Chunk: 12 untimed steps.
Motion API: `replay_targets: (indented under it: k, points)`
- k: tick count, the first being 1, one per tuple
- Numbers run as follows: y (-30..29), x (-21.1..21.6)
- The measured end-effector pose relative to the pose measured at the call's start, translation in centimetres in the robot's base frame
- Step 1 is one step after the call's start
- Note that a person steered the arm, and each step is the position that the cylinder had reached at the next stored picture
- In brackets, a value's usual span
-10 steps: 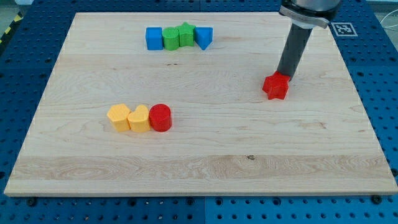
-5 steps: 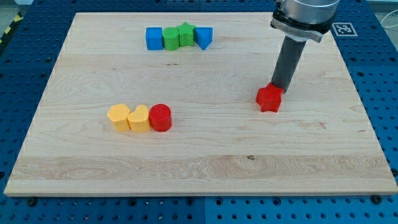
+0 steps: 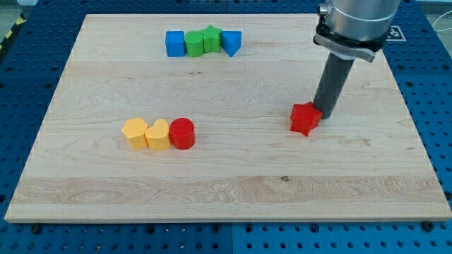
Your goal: Move red star towards the bottom center
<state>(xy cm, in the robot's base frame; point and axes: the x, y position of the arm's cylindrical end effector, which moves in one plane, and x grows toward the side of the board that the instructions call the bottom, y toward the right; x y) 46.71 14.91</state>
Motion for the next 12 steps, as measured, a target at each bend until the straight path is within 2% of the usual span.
replay_targets:
  k: [12]
  points:
    - [-2.0,0.2]
